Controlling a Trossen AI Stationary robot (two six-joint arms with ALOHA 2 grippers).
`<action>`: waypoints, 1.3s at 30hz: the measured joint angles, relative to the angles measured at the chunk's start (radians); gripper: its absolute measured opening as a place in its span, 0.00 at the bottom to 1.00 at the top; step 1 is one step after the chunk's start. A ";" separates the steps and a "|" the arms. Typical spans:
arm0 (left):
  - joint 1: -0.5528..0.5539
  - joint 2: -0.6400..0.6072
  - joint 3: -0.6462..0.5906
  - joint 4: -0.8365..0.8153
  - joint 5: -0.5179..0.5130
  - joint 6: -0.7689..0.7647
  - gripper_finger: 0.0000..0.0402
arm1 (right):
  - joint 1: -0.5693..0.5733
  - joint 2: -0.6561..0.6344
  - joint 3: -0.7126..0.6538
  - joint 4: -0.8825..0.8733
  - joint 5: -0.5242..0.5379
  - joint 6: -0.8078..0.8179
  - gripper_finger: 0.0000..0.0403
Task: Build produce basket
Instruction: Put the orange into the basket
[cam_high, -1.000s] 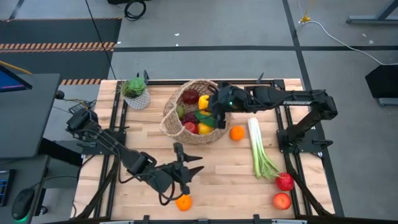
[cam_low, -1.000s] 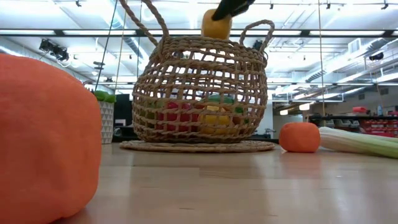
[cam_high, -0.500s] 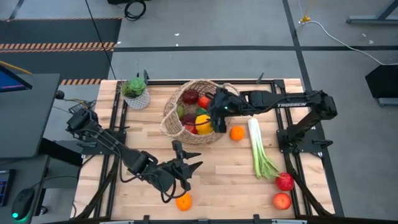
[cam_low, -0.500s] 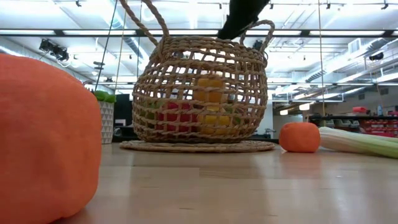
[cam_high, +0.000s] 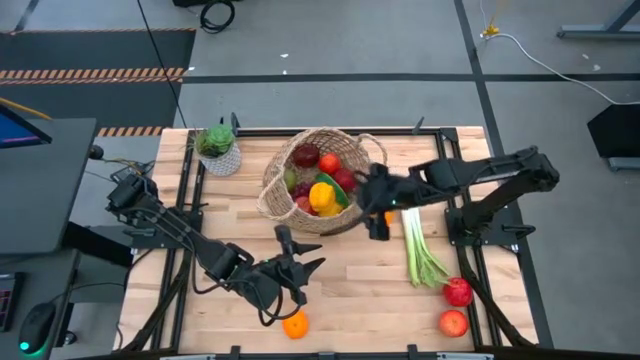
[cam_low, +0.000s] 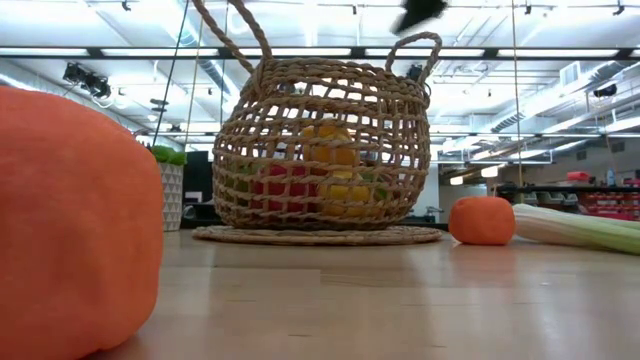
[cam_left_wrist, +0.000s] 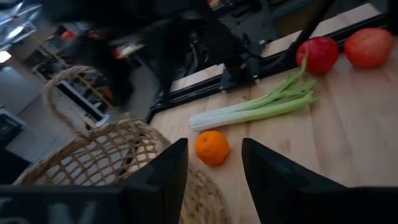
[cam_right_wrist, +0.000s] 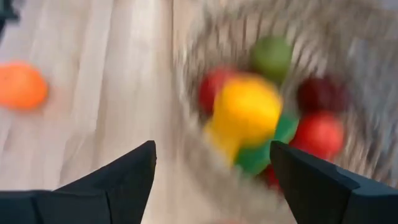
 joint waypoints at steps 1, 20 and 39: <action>-0.001 0.000 0.000 0.000 -0.013 0.000 0.40 | 0.015 0.000 -0.004 -0.055 0.002 0.052 0.79; -0.006 0.000 0.000 -0.017 -0.050 -0.008 0.40 | 0.161 0.001 -0.528 -0.129 0.256 0.381 0.79; -0.006 0.001 -0.001 -0.047 -0.050 -0.052 0.40 | 0.162 0.009 -0.613 0.116 0.194 0.249 0.79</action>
